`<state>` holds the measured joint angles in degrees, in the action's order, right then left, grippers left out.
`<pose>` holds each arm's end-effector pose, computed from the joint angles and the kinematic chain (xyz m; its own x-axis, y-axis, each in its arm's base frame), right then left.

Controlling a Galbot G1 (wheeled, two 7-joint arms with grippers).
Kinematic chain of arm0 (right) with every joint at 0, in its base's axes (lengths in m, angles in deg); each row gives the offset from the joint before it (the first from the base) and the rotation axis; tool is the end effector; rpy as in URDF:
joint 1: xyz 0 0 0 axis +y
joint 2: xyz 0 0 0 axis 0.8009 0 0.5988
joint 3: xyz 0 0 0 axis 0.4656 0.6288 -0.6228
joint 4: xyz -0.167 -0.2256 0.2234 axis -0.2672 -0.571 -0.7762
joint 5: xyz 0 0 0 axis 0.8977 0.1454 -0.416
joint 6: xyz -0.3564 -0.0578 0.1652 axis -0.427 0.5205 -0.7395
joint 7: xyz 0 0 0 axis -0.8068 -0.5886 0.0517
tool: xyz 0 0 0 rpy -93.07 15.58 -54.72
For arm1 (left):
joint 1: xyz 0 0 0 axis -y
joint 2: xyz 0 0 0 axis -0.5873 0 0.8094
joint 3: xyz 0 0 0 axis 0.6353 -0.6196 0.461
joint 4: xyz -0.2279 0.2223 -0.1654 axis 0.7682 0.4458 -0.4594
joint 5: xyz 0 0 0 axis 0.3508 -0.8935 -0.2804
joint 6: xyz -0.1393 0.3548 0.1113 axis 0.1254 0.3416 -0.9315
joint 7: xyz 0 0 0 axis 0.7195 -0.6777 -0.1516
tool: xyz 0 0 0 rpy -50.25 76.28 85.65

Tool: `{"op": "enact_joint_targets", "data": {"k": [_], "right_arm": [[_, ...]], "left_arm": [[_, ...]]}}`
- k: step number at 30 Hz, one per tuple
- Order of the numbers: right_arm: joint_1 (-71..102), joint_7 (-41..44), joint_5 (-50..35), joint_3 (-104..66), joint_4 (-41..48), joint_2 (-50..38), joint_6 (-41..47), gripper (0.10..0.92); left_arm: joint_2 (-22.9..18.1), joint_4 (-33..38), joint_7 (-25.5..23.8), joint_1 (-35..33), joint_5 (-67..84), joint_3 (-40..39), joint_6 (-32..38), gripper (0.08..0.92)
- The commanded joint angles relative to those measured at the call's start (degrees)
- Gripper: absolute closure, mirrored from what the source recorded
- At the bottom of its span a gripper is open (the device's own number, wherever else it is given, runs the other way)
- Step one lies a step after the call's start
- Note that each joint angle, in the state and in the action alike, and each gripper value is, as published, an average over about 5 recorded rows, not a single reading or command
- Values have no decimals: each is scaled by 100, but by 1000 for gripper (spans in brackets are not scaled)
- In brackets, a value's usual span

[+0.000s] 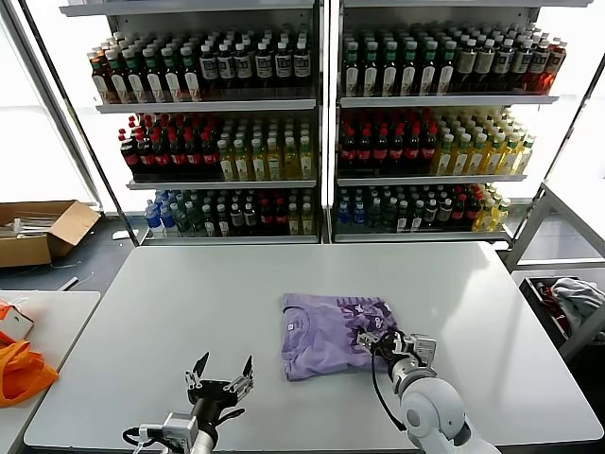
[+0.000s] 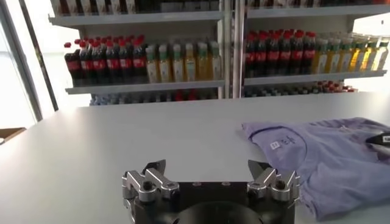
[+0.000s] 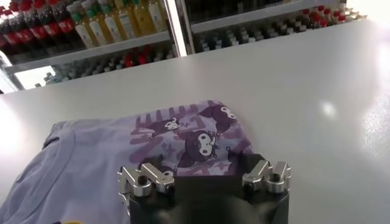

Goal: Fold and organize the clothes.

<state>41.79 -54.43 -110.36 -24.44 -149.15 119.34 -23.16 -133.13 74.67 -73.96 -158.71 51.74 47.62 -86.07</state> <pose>0.3321 0.0253 -0.2846 -0.8336 -0.1192 0.5393 -0.0243 0.9834 0.1798 0.1976 -0.0238 -0.2934 -0.9303 0.0672 0.3606 0.0800 0.9966 0.0208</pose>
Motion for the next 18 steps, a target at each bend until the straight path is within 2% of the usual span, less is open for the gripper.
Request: {"op": "enact_joint_targets", "data": {"k": [1, 6, 8, 12, 14, 18], "right_arm": [[134, 54, 251, 84, -313, -50, -5, 203], [499, 46, 394, 53, -850, -122, -45, 203], [588, 99, 690, -51, -1030, -117, -74, 203], [640, 344, 2150, -384, -1208, -148, -319, 203], [614, 455, 2590, -634, -1230, -262, -366, 203], [558, 607, 2413, -1100, -1110, -589, -362, 203]], "left_arm": [[-3, 18, 2, -11, 12, 36, 7, 177], [-32, 34, 7, 1, 12, 10, 37, 177], [-55, 62, 11, 17, 11, -16, 111, 177], [-160, 138, 30, 77, -50, -23, 424, 177], [-221, 202, 40, 103, -113, -29, 575, 177], [-242, 265, 31, 147, -362, -25, 834, 177]]}}
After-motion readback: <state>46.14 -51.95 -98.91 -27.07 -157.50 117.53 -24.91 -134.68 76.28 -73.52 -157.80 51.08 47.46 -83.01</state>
